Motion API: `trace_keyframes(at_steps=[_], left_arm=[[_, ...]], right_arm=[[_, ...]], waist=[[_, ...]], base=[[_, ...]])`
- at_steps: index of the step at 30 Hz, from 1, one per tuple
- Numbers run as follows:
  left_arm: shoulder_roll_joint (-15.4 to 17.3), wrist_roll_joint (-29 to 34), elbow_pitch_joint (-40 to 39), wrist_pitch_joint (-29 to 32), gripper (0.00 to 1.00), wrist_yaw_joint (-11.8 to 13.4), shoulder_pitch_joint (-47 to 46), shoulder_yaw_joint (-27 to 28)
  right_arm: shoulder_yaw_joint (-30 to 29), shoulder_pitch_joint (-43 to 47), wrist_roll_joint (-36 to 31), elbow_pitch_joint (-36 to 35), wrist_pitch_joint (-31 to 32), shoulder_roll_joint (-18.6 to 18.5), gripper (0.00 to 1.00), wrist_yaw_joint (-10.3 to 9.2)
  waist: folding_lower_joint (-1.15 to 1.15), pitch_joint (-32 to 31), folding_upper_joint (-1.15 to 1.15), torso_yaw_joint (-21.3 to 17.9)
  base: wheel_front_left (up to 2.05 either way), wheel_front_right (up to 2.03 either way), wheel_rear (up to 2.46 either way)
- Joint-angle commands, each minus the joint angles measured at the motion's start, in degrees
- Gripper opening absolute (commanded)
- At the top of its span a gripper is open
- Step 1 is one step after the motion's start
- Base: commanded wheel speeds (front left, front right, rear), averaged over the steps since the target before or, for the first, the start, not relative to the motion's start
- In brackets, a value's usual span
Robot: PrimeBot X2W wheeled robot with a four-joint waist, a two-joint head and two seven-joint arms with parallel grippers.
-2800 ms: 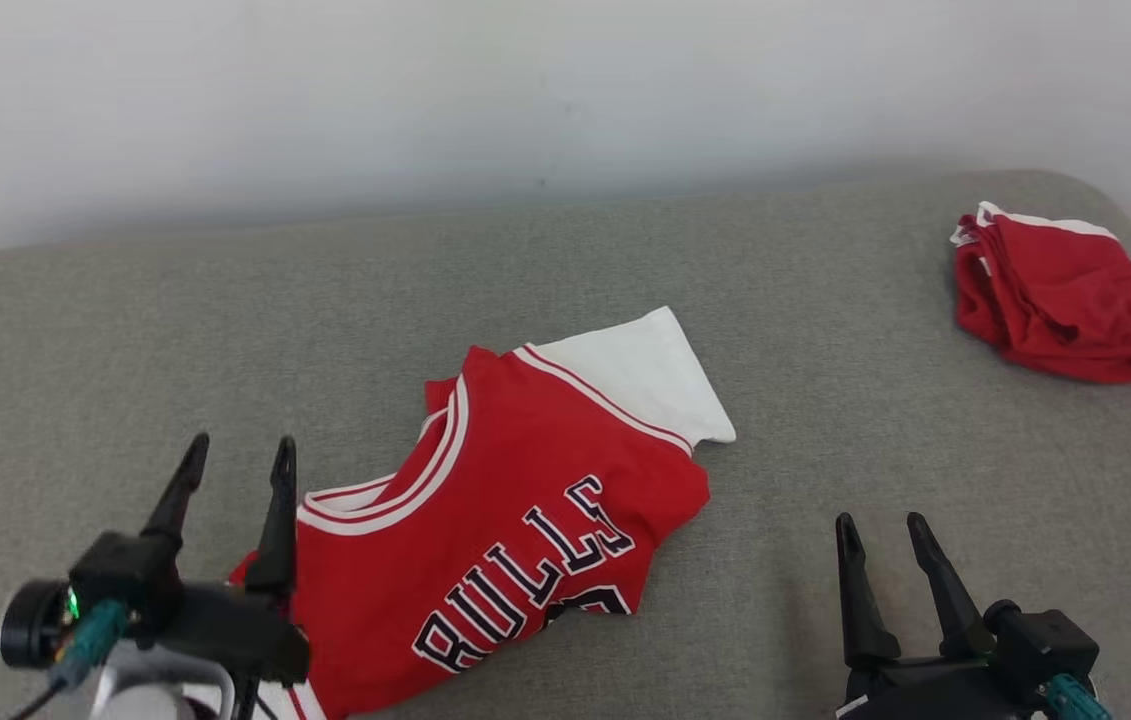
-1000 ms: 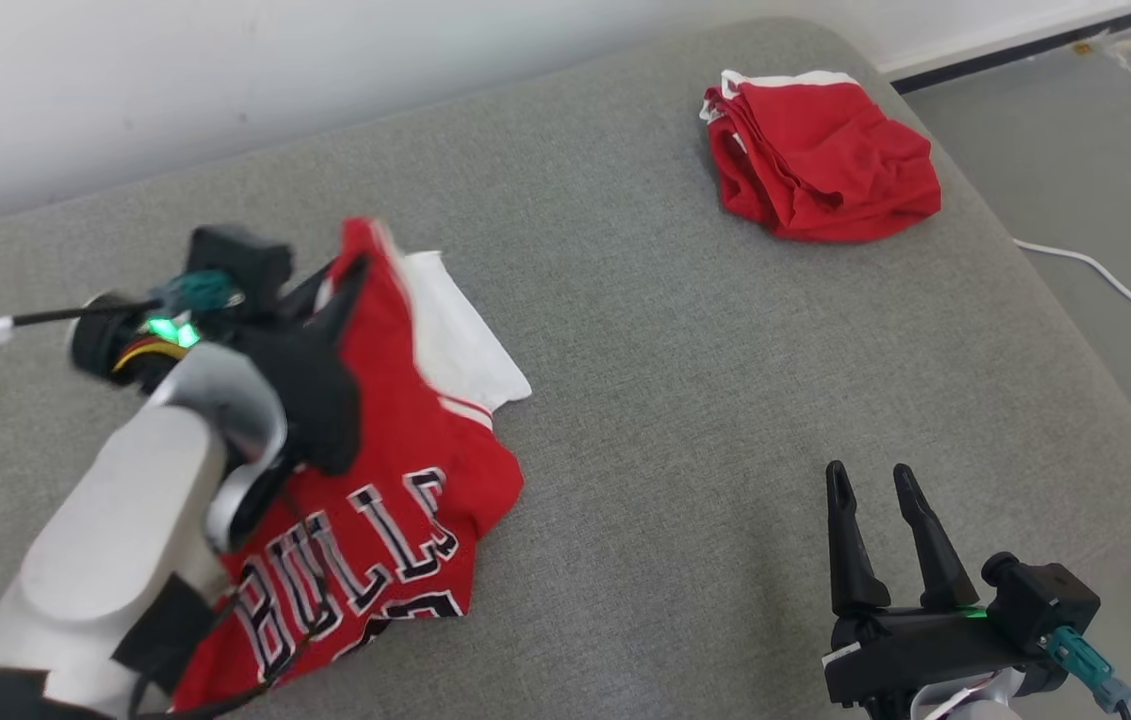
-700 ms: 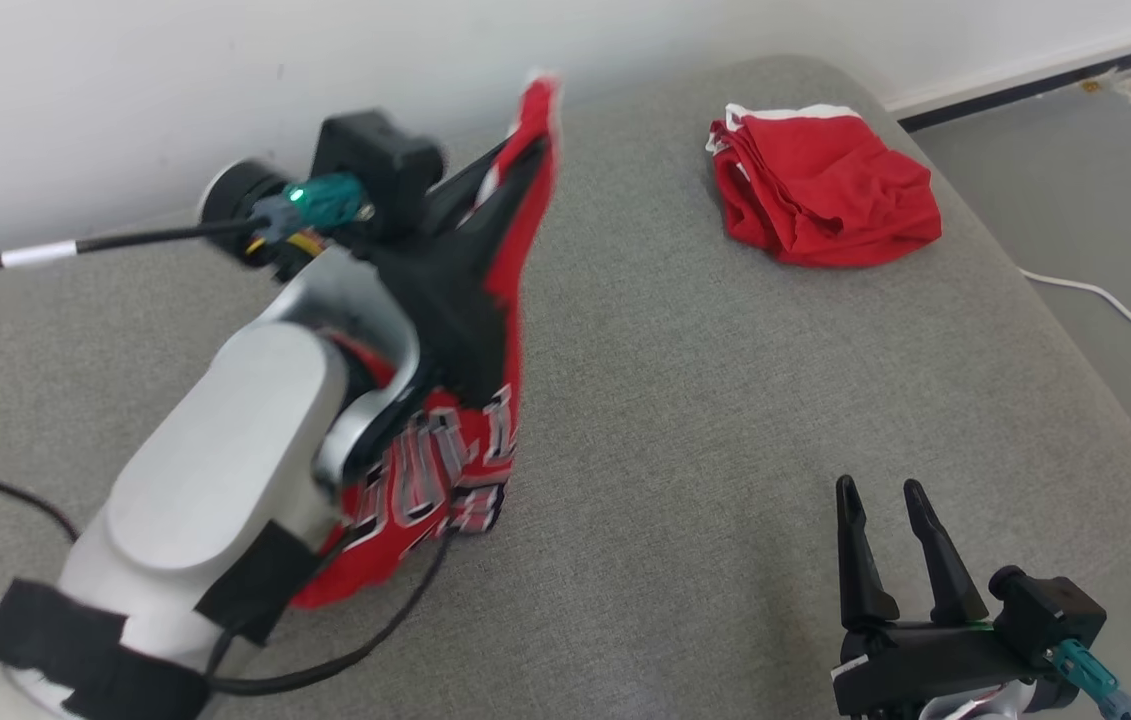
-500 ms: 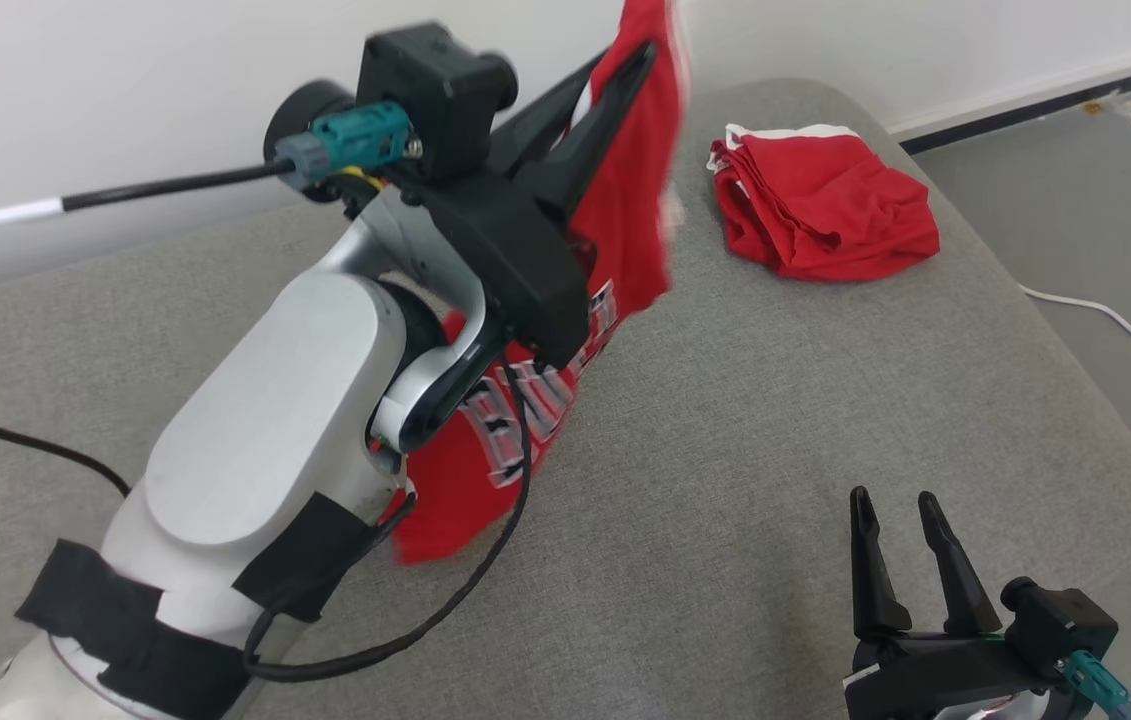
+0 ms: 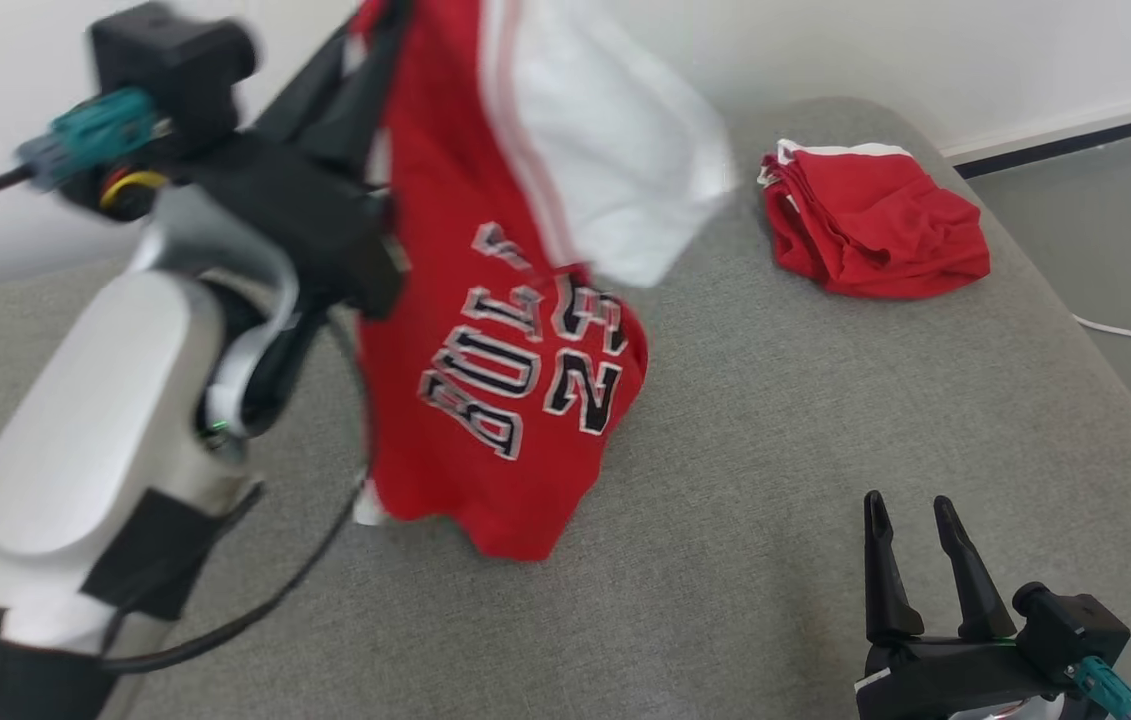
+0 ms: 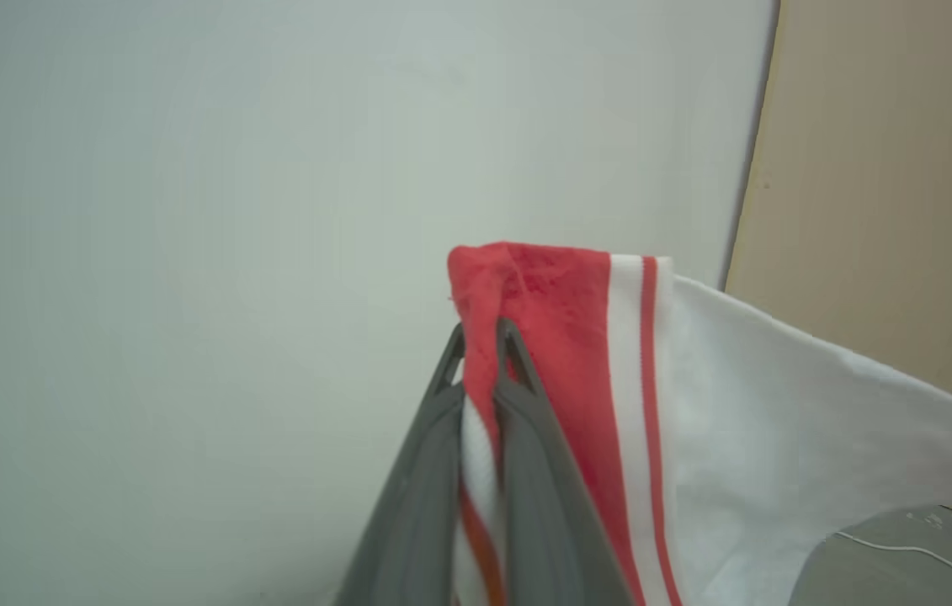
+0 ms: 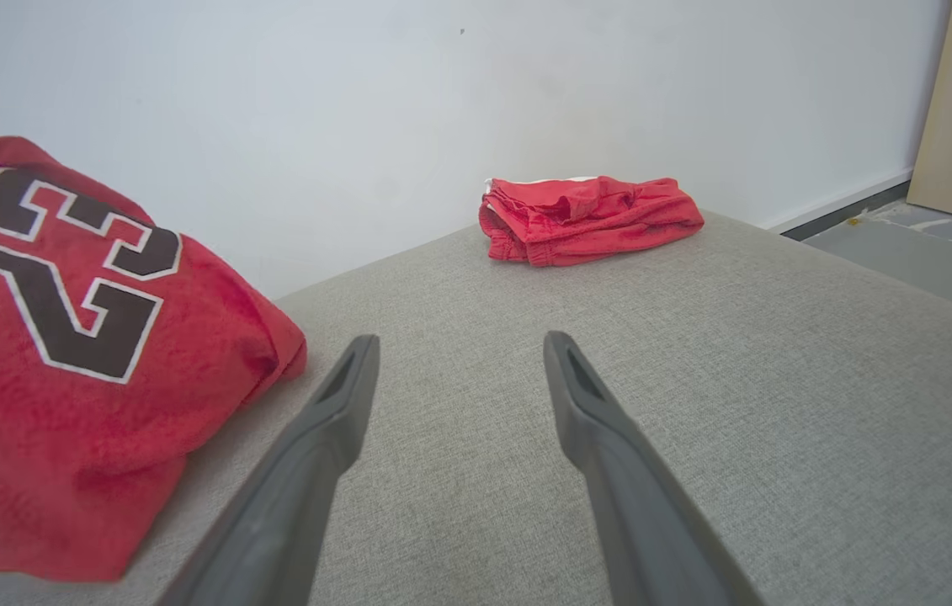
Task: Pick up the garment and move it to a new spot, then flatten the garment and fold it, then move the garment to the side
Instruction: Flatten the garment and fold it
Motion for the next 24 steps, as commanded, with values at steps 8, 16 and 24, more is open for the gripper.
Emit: trace_keyframes(at_steps=[8, 16, 24], left_arm=[[9.4, -0.2, 5.9, -4.2, 0.0, 2.1, 9.1, 5.5], [15.9, 1.2, 13.9, -9.4, 0.0, 3.4, 13.1, 9.1], [21.3, 1.4, 19.6, -12.6, 0.0, 4.7, 14.3, 12.0]], right_arm=[[-0.1, -0.5, -1.2, 0.0, 0.0, 0.2, 1.0, -0.15], [-0.2, -1.4, -2.0, -0.1, 0.0, 0.2, 1.0, -0.15], [-0.2, -1.8, -2.0, -0.2, 0.0, 0.2, 1.0, -0.15]], waist=[[0.01, 1.4, 0.01, 1.1], [0.01, 3.7, 0.01, 1.6], [0.01, 5.5, 0.01, 1.7]], base=[[0.0, 0.0, 0.0], [0.0, 0.0, 0.0], [0.0, 0.0, 0.0]])
